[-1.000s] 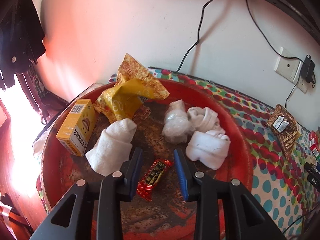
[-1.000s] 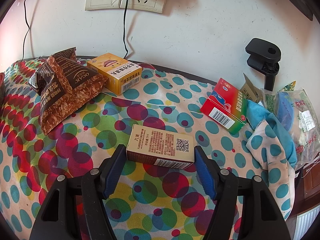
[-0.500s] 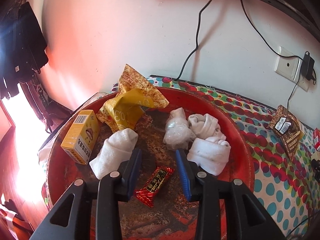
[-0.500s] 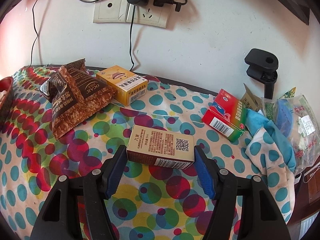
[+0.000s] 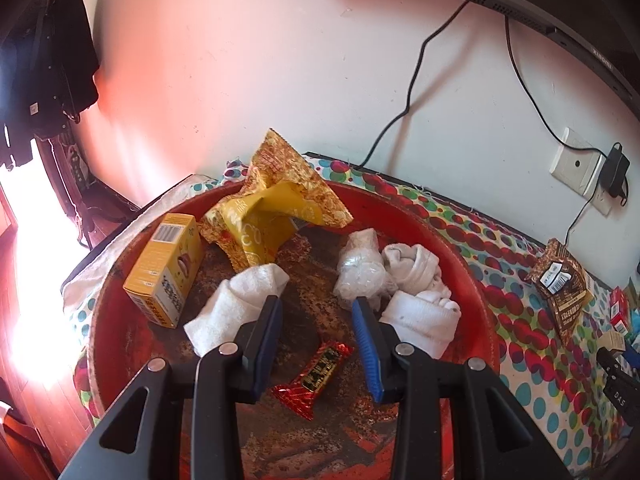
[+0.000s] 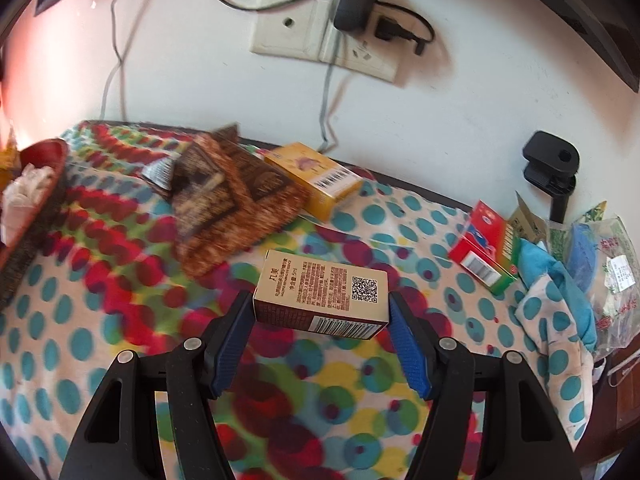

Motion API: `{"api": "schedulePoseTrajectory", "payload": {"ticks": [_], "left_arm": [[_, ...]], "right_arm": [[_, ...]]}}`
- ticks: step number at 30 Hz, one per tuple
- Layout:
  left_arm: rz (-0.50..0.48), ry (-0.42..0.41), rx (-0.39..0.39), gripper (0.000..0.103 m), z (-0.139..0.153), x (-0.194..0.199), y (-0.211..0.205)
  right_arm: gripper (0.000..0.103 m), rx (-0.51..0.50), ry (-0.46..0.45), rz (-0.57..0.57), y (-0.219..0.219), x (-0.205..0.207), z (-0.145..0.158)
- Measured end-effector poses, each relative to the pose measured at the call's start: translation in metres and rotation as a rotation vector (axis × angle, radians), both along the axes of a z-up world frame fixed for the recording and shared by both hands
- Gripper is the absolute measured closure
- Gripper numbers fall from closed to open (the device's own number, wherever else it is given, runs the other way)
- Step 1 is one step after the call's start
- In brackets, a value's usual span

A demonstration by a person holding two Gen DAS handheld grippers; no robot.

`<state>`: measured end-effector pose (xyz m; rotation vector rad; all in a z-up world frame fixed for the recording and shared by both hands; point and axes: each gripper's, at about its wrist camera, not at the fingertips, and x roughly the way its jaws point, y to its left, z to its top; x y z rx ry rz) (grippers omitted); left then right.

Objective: Organize objects
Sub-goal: 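Carry the beige QR-code box with the right tool down into the red tray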

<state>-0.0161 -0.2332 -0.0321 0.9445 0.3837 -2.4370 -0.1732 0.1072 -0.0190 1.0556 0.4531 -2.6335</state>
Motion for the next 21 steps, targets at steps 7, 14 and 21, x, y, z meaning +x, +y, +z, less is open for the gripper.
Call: {"api": "schedulePoseTrajectory", "payload": {"ticks": [7, 14, 21], "left_arm": [[0.056, 0.046, -0.004, 0.066, 0.013, 0.012, -0.018], [0.152, 0.065, -0.046, 0.064, 0.023, 0.03, -0.046], [0.208, 0.106, 0.026, 0.064, 0.025, 0.044, -0.066]], "right_arm": [[0.039, -0.104, 0.003, 0.134, -0.084, 0.054, 0.03], [0.039, -0.157, -0.024, 0.314, -0.165, 0.092, 0.045], [0.04, -0.174, -0.078, 0.475, -0.234, 0.124, 0.042]]}}
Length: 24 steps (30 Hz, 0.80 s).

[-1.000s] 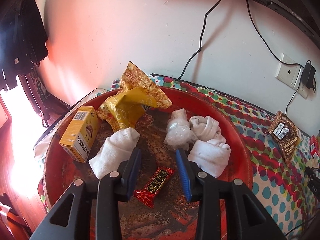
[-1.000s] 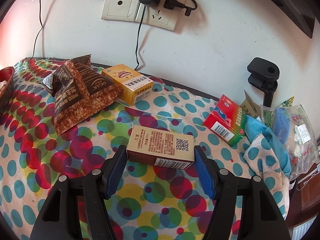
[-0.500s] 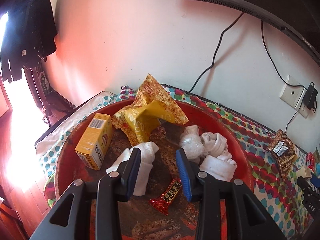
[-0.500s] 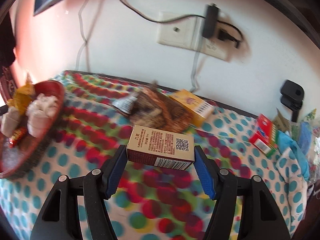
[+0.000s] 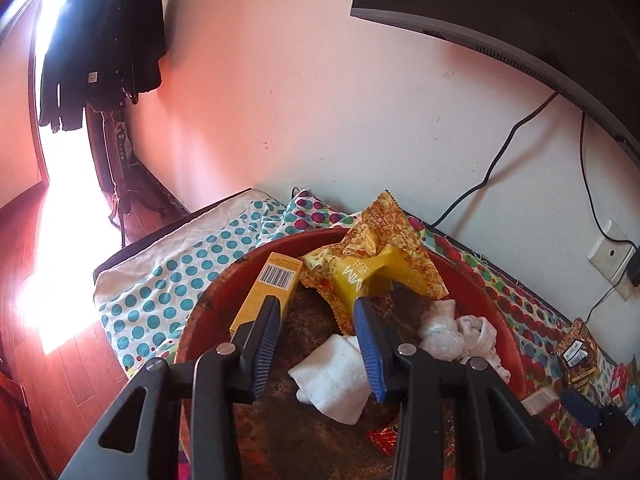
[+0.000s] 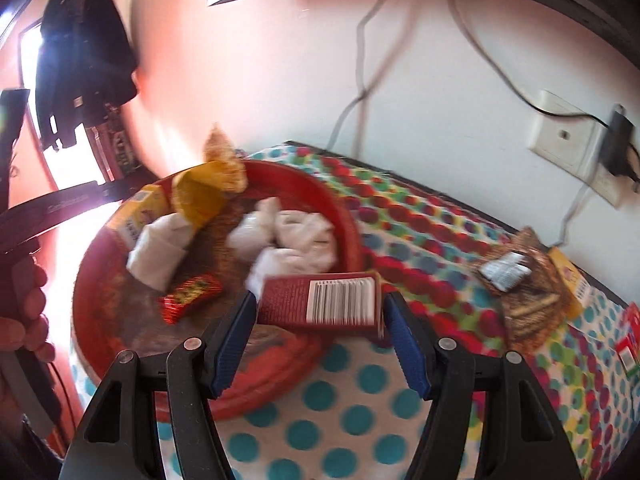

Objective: Organize objects
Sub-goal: 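Carry the beige QR-code box with the right tool down into the red tray, then open the right tool to release the beige box in the tray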

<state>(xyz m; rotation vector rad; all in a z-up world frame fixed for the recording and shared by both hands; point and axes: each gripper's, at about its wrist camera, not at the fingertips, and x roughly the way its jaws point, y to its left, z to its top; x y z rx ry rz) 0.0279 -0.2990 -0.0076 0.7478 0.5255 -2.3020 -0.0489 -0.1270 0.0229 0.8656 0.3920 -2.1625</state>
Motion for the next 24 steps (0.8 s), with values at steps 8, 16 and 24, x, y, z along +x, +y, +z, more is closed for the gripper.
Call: {"api": "schedulePoseTrajectory", "payload": {"ticks": [8, 16, 24], "left_arm": [[-0.008, -0.024, -0.008, 0.064, -0.005, -0.005, 0.002], [-0.039, -0.046, 0.003, 0.064, -0.012, -0.013, 0.007], [-0.131, -0.049, -0.035, 0.064, -0.011, -0.026, 0.033]], "right_arm": [[0.046, 0.05, -0.017, 0.116, -0.05, 0.025, -0.016], [0.045, -0.004, -0.002, 0.029, -0.018, 0.01, -0.006], [0.042, -0.02, -0.022, -0.187, 0.068, -0.043, -0.005]]}}
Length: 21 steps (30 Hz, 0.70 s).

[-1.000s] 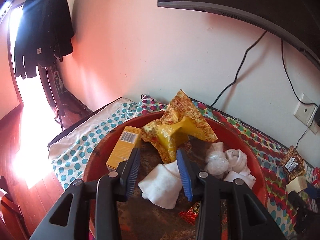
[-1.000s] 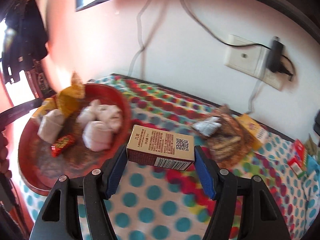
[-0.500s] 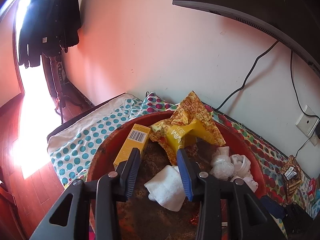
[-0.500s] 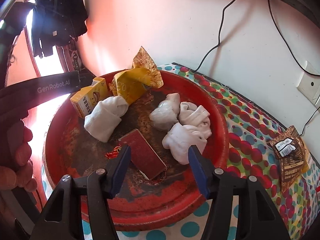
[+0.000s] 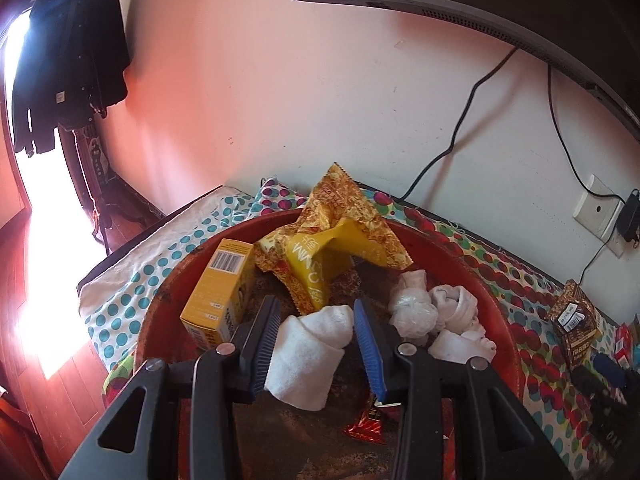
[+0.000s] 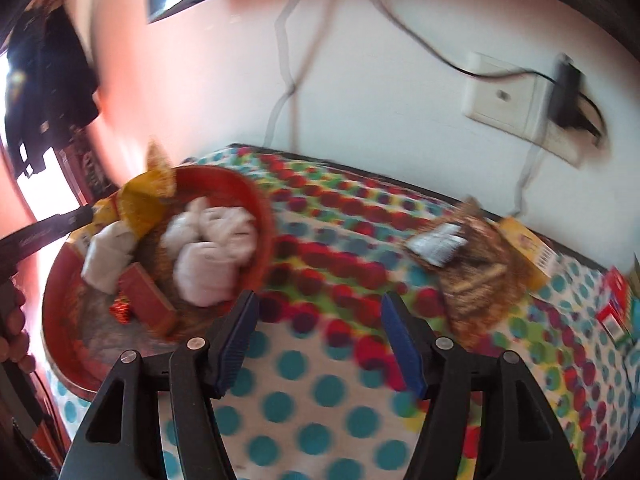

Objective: Organize objects
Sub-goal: 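Open the right tool to release the beige box in the tray, then grasp the yellow medicine box on the sheet with the right tool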

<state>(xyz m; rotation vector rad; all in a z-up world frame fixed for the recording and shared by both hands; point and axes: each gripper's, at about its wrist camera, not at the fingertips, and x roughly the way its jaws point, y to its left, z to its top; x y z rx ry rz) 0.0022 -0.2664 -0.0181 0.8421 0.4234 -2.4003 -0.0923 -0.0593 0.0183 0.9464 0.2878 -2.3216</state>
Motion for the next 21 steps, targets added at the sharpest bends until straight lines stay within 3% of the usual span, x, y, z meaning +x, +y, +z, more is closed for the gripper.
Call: {"api": "schedulePoseTrajectory", "payload": {"ticks": [6, 12, 15, 21], "left_arm": [[-0.093, 0.025, 0.021, 0.064, 0.001, -0.008, 0.023], [-0.167, 0.017, -0.016, 0.064, 0.0, -0.016, 0.049], [-0.207, 0.004, -0.029, 0.063, -0.004, -0.02, 0.061], [-0.284, -0.027, 0.001, 0.063, -0.016, -0.03, 0.077]], "right_arm": [[0.036, -0.01, -0.002, -0.176, 0.08, -0.061, 0.01], [0.032, 0.091, -0.041, -0.238, 0.122, -0.14, 0.006], [0.032, 0.137, -0.081, -0.231, 0.129, -0.176, -0.007], [0.032, 0.202, -0.117, -0.065, 0.114, -0.21, -0.036]]}}
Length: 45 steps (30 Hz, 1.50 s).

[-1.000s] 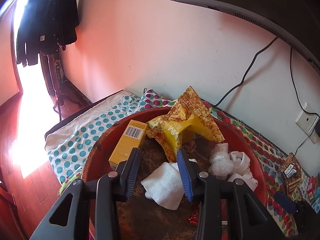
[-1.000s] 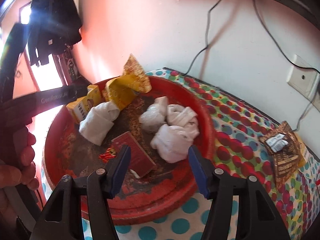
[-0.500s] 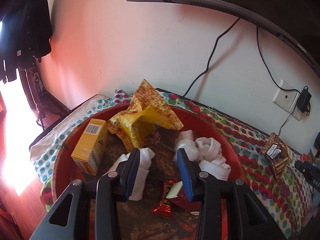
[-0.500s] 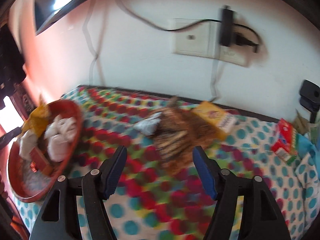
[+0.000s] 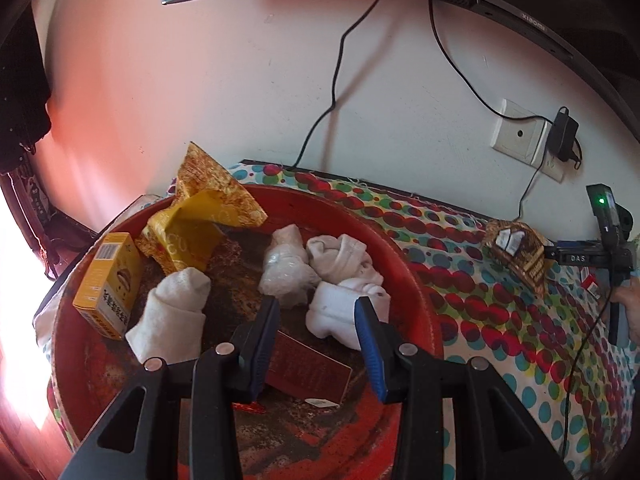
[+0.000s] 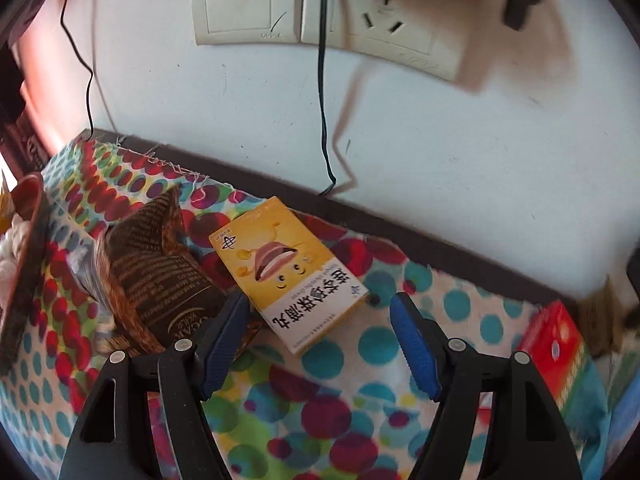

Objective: Organize objects
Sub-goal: 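Grasp the yellow medicine box on the sheet with the right tool, then grasp the brown snack bag on the sheet with the left tool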

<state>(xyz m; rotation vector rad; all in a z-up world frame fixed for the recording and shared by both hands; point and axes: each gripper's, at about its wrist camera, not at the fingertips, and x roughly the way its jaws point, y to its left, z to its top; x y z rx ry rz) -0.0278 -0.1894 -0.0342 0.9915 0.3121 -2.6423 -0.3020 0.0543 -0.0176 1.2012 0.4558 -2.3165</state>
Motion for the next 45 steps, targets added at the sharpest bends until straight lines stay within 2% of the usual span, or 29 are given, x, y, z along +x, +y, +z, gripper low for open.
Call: {"api": "schedulePoseTrajectory", "payload": {"ticks": [4, 7, 8, 9, 14, 18, 24, 26, 28, 30, 32, 33, 35, 39, 45], "left_arm": [[-0.052, -0.007, 0.011, 0.063, -0.005, -0.004, 0.013], [-0.066, -0.016, -0.02, 0.063, -0.008, -0.005, 0.021], [-0.072, -0.021, -0.026, 0.063, -0.009, -0.006, 0.023], [-0.074, -0.024, -0.032, 0.063, -0.01, -0.006, 0.024], [-0.09, -0.024, -0.024, 0.063, -0.011, -0.005, 0.03], [-0.108, -0.002, -0.003, 0.063, -0.008, -0.002, 0.035], [-0.168, 0.038, -0.018, 0.054, 0.001, 0.0, 0.057], [-0.2, 0.051, -0.008, 0.051, 0.005, -0.001, 0.066], [-0.202, 0.052, -0.008, 0.048, 0.007, -0.005, 0.076], [-0.191, 0.05, 0.01, 0.047, 0.009, -0.016, 0.085], [-0.197, 0.016, 0.044, 0.047, 0.009, -0.034, 0.095], [-0.216, -0.004, 0.064, 0.047, 0.01, -0.044, 0.1], [-0.231, -0.027, 0.09, 0.046, 0.011, -0.062, 0.11], [-0.213, -0.074, 0.086, 0.046, 0.01, -0.098, 0.126], [-0.151, -0.185, 0.091, 0.046, -0.012, -0.147, 0.139]], "right_arm": [[0.032, -0.03, -0.041, 0.053, -0.008, -0.016, -0.016], [0.04, -0.083, -0.056, 0.062, -0.011, -0.015, -0.022], [0.047, -0.107, -0.049, 0.058, -0.011, -0.011, -0.021], [0.049, -0.123, -0.053, 0.058, -0.012, -0.007, -0.02], [0.05, -0.154, -0.041, 0.065, -0.023, 0.034, -0.019], [0.05, -0.191, -0.021, -0.01, -0.017, 0.069, -0.017], [0.05, -0.127, 0.071, -0.122, 0.014, 0.109, -0.015], [0.05, -0.11, 0.052, -0.13, 0.023, 0.109, -0.021], [0.05, -0.137, 0.014, -0.133, 0.029, 0.108, -0.024], [0.048, -0.143, 0.01, -0.145, 0.043, 0.106, -0.02], [0.028, -0.147, 0.013, -0.153, 0.045, 0.104, -0.018], [0.024, -0.146, 0.02, -0.164, 0.045, 0.104, -0.017], [0.023, -0.166, 0.024, -0.16, 0.048, 0.105, -0.016], [0.022, -0.187, 0.007, -0.165, 0.05, 0.103, -0.017], [0.021, -0.163, -0.008, -0.184, 0.049, 0.101, -0.022]]}}
